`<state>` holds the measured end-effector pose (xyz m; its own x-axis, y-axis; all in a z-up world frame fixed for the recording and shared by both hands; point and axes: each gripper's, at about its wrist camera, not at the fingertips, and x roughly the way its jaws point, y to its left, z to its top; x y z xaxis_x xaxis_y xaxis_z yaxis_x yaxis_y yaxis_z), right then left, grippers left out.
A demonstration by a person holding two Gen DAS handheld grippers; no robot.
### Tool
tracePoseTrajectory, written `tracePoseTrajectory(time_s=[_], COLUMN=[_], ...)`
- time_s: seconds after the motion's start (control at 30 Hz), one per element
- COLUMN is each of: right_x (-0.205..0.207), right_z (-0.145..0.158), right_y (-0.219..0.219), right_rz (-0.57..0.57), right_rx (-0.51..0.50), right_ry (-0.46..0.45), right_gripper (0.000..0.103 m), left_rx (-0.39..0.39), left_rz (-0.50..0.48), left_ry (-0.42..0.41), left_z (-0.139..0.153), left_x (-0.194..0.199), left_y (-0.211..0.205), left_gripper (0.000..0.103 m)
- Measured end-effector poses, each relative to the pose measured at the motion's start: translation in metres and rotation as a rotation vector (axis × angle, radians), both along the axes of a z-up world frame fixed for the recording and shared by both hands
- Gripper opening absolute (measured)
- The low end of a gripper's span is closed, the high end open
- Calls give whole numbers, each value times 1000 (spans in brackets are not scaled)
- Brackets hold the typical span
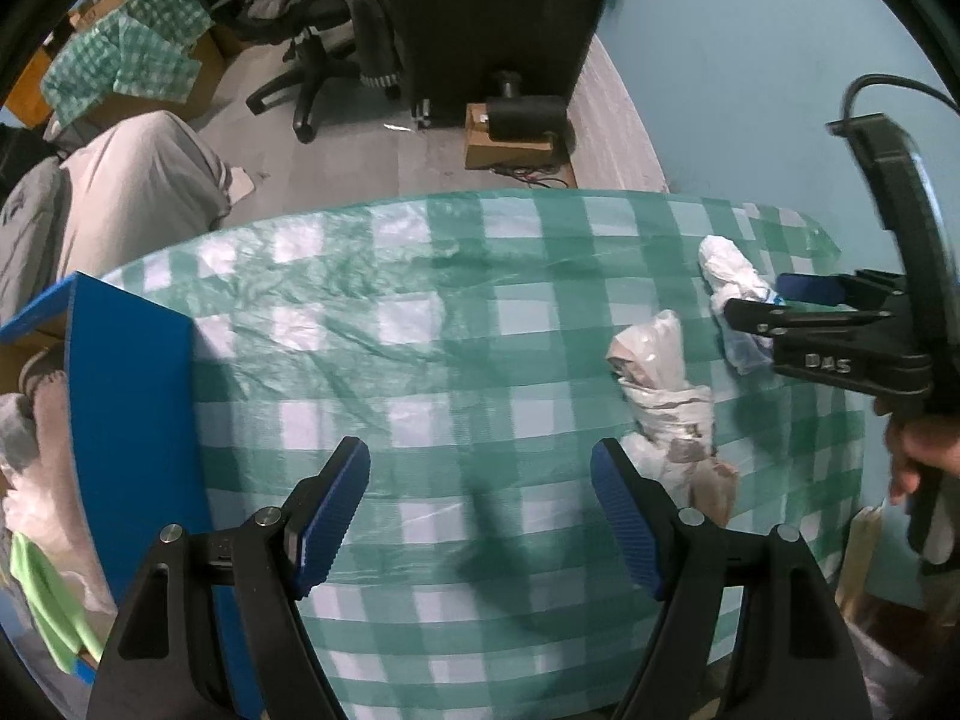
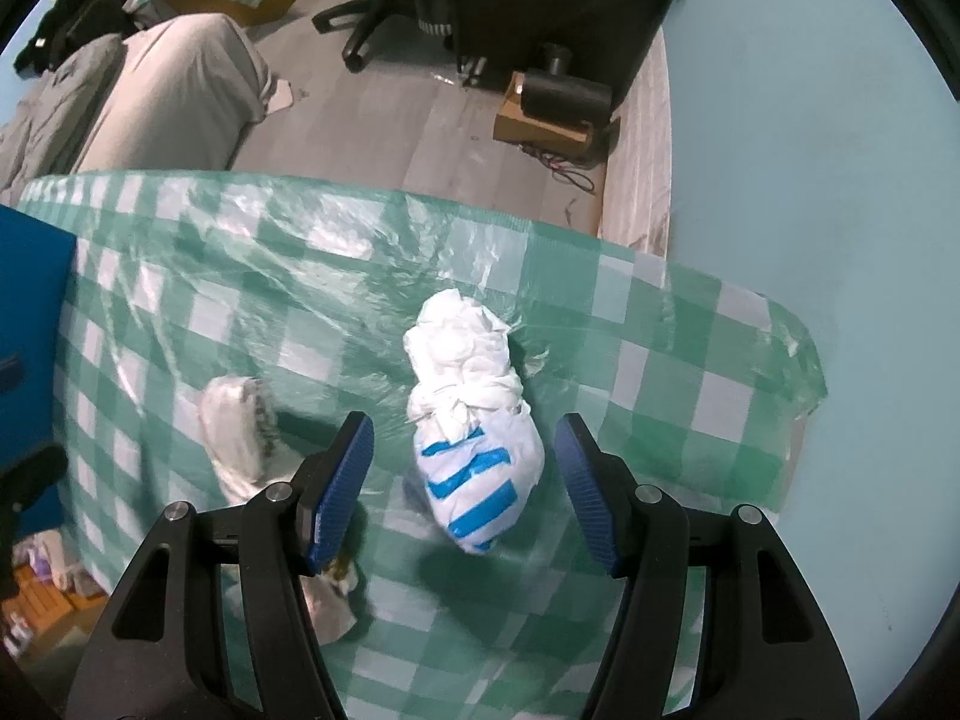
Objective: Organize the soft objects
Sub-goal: 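Grasp the blue-striped bundle with the right tool while the left tool grasps the plastic-wrapped bundle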
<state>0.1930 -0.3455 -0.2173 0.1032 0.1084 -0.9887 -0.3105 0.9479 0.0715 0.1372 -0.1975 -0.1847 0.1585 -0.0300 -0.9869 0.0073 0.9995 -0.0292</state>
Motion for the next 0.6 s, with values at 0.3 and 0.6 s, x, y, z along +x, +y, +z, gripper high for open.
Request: tracePoseTrajectory(time_s=[0.3, 0.6], right_x=[-1, -26], right_z=[-20, -11], right_y=[-2, -12], right_rz=[5, -16], right_rx=[-2, 46], right_ry=[32, 3], right_gripper=[51, 41], left_rx=[-34, -61], left_rz=[0, -14], left_ry=[25, 45], left_z=[-7, -15], left_x=[3, 6], left_y=[-26, -49], left_gripper=[80, 81])
